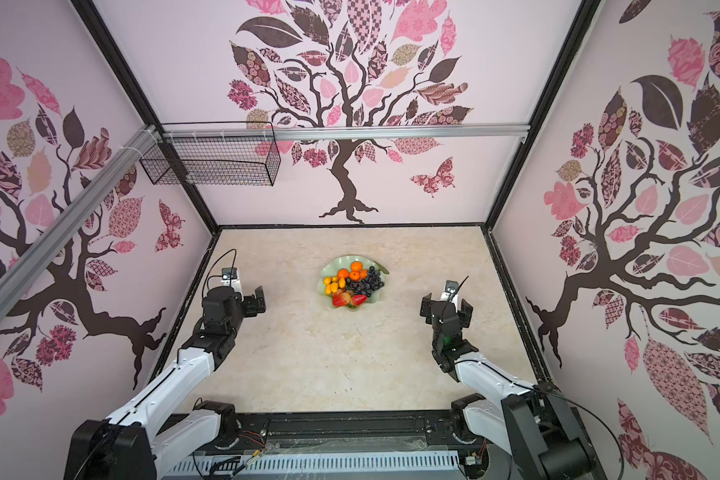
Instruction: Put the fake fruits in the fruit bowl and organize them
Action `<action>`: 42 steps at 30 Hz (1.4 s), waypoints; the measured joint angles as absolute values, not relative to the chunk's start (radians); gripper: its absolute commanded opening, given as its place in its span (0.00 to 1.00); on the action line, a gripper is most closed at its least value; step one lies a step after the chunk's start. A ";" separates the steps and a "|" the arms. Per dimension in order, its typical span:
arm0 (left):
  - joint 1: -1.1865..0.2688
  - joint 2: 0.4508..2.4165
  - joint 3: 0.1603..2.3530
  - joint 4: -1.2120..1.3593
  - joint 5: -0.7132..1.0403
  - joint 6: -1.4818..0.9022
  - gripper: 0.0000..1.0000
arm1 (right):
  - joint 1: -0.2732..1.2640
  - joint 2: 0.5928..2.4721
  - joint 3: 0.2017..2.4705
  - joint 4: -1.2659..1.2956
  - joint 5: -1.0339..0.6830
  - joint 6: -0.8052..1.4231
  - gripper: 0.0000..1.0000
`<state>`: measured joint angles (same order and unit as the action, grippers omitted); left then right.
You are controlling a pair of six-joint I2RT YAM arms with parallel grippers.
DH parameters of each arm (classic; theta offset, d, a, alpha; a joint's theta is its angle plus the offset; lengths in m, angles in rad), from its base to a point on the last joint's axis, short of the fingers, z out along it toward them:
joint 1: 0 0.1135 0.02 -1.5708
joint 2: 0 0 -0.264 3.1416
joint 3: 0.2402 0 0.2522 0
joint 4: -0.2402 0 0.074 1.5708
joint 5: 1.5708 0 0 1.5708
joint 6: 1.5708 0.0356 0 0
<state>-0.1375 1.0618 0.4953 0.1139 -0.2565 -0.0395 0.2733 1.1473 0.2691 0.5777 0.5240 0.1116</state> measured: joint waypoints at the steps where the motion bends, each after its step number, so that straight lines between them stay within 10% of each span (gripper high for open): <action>1: -0.136 1.087 0.494 0.137 -0.253 -0.033 0.98 | 0.265 1.170 0.266 0.607 0.511 0.105 1.00; 27: 0.092 1.571 0.382 0.842 0.088 -0.041 0.98 | -0.003 1.557 0.229 1.169 0.065 0.089 0.99; 42: 0.027 1.570 0.383 0.836 -0.043 -0.036 0.98 | -0.003 1.556 0.250 1.162 0.047 0.089 0.99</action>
<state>0.0273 1.5696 0.3832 0.8360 -0.0433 -0.0364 -0.0032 1.5558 0.2501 1.1618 0.0475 0.0887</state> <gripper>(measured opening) 0.983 0.995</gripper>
